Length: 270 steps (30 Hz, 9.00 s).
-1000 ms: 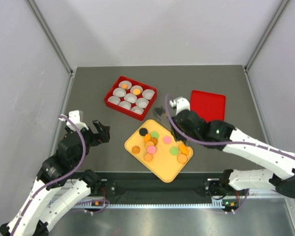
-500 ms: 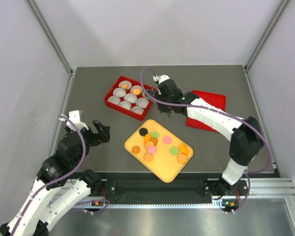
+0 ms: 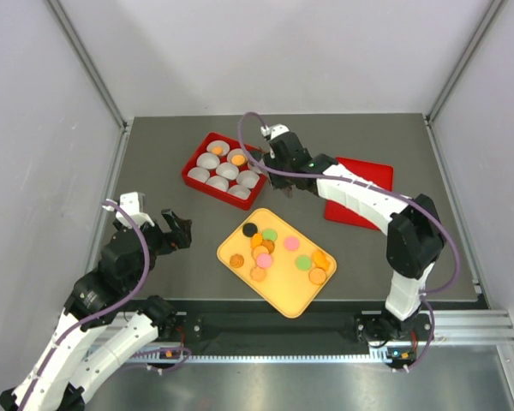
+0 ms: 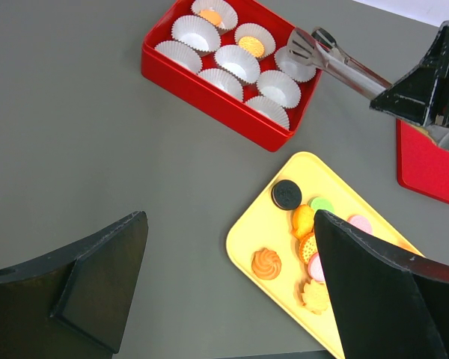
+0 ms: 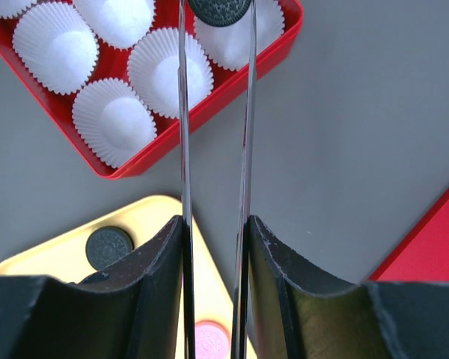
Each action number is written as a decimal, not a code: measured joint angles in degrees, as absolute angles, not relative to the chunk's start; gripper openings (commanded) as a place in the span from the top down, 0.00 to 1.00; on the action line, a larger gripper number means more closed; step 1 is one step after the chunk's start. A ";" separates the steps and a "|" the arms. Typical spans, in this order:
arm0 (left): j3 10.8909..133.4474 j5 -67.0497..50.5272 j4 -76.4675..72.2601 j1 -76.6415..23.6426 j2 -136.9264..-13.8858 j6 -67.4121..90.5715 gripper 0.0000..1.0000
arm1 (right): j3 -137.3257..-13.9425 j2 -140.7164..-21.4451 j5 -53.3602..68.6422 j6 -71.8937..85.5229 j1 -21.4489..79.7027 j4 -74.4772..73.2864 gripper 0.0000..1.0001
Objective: Pack the cookies
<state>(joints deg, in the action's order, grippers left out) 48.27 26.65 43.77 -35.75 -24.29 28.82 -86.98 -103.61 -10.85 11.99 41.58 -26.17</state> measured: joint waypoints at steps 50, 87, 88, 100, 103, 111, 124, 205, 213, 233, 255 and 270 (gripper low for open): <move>48.27 26.68 43.77 -35.75 -24.27 28.82 0.03 | -89.80 -106.26 -12.32 12.16 40.91 -29.17 0.56; 48.27 26.41 43.75 -35.75 -24.27 28.80 0.03 | -50.94 -53.87 -20.05 31.44 63.94 -49.87 0.59; 48.27 26.41 43.77 -35.75 -24.27 28.80 0.03 | -50.48 -53.82 -20.18 31.94 64.07 -50.26 0.59; 48.27 26.41 43.77 -35.75 -24.27 28.80 0.03 | -47.94 -53.54 -20.71 34.20 64.40 -50.59 0.58; 48.27 26.44 43.77 -35.75 -24.27 28.80 0.03 | -47.64 -53.54 -20.60 34.61 64.79 -50.04 0.58; 48.27 26.44 43.77 -35.75 -24.27 28.80 0.03 | -47.24 -55.37 -20.32 34.79 65.65 -49.28 0.55; 48.27 26.44 43.77 -35.75 -24.27 28.80 0.03 | -47.22 -57.60 -19.86 34.74 65.80 -48.82 0.55; 48.27 26.92 43.81 -35.75 -24.64 28.82 0.03 | -99.63 -110.69 -7.07 11.70 47.35 -24.86 0.63; 48.27 26.96 43.79 -35.75 -24.69 28.82 0.03 | -106.17 -121.54 -4.75 11.77 47.33 -21.41 0.62; 48.27 27.20 43.81 -35.75 -25.04 28.82 0.03 | -110.67 -126.52 -4.89 12.05 47.33 -20.47 0.57; 48.27 27.77 43.81 -35.75 -25.04 28.84 0.03 | -112.84 -121.67 -8.29 10.22 47.22 -24.47 0.55; 48.27 27.46 43.77 -35.75 -24.75 28.82 0.03 | -64.03 -69.41 -18.26 19.84 63.53 -34.11 0.57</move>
<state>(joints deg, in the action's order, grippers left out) 48.27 27.46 43.77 -35.75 -24.75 28.82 -64.03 -69.41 -18.26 19.84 63.53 -34.11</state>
